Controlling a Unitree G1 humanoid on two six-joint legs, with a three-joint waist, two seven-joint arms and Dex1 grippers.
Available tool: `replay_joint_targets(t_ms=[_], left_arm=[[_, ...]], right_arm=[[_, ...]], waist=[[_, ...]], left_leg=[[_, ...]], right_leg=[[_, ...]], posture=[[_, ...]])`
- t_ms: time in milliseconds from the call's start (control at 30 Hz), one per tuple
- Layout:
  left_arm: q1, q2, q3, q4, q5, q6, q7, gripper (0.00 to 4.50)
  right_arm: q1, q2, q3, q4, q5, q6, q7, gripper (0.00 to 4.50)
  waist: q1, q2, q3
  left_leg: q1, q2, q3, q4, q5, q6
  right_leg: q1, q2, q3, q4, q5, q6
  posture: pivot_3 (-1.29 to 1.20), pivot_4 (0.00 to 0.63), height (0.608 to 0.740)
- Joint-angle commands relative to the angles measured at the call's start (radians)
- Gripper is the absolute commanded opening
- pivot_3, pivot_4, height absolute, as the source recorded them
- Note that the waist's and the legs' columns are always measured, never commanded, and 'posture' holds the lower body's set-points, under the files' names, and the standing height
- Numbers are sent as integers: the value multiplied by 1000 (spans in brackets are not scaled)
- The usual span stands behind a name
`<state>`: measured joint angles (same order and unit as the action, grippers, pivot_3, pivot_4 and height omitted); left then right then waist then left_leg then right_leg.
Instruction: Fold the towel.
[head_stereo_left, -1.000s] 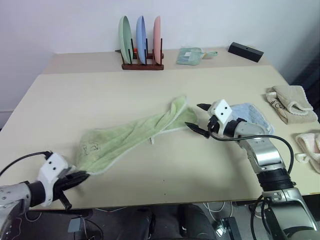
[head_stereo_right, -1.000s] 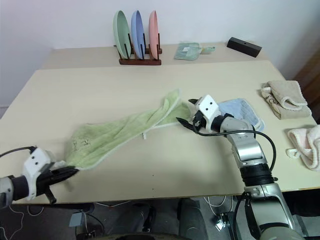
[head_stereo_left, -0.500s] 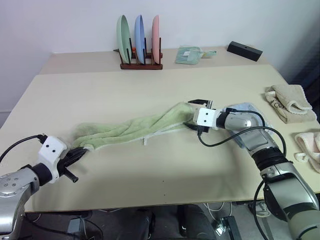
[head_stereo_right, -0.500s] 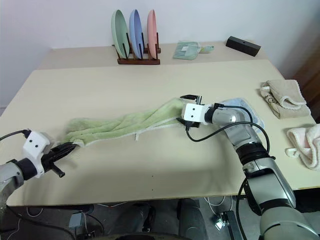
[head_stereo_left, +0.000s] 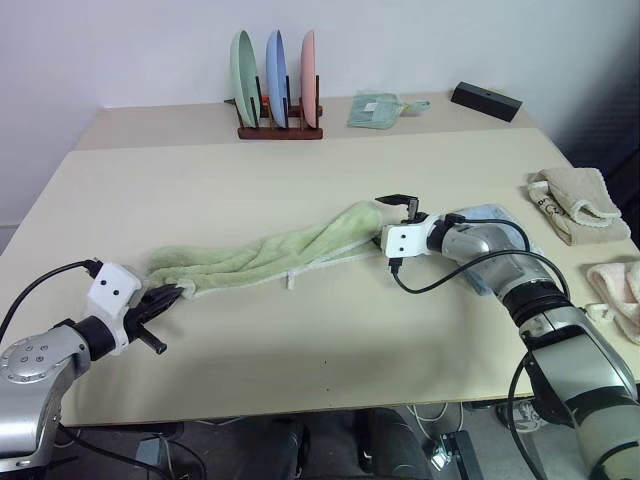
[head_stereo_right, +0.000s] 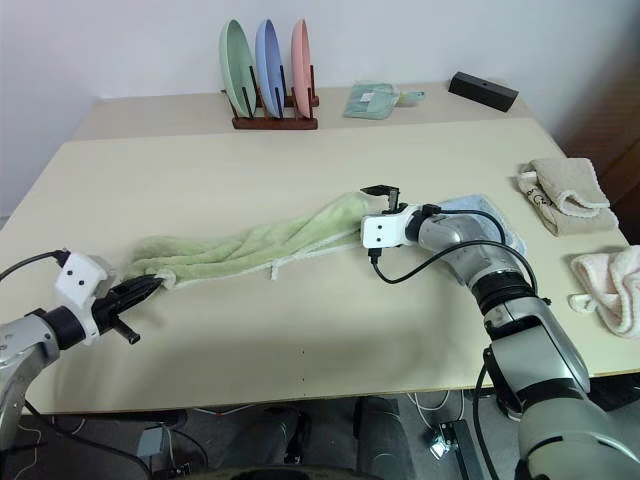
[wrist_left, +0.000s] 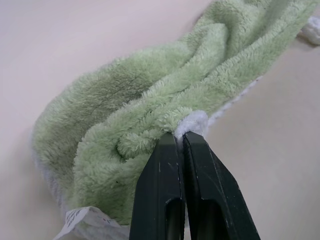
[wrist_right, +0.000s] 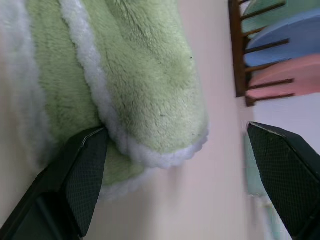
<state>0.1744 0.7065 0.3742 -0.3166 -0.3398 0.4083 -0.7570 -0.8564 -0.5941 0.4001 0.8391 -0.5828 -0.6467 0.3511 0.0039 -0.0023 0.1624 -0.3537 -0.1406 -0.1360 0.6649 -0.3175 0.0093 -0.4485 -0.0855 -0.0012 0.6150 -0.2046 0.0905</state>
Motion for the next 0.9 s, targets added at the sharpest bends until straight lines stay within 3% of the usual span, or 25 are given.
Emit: replay_joint_targets(t_ms=[33,333,600,733,900], left_arm=[[-9,0,11,-17,-14,-12,6,24],[-8,-8,10,-23,-14,-13,16,24],[4,-13,11,-47,-24,-2,29,24],[0,-13,0,-48,-26,-1,34,24],[-19,-11,-13,-40,-28,0,38,24]], right_arm=[[-46,13,19,39,-49,-33,-98,4500],[-109,45,92,155,-148,-67,-252,4500],[-68,39,59,137,-9,-209,-99,4500],[-71,68,56,128,-1,-180,-97,4500],[-122,94,74,167,-93,-71,-231,4500]], waist=[[-1,0,0],[-16,0,0],[-18,0,0],[-20,0,0],[-19,0,0]], left_leg=[[0,0,0,0,0,0],[0,0,0,0,0,0],[0,1,0,0,0,0],[0,1,0,0,0,0],[0,2,0,0,0,-1]], right_leg=[[0,0,0,0,0,0],[-1,2,1,0,0,0],[-1,3,2,0,0,0],[-1,3,2,0,0,0],[-1,4,3,1,0,-1]], posture=[[0,150,740],[0,150,740],[0,150,740],[0,150,740],[0,150,740]])
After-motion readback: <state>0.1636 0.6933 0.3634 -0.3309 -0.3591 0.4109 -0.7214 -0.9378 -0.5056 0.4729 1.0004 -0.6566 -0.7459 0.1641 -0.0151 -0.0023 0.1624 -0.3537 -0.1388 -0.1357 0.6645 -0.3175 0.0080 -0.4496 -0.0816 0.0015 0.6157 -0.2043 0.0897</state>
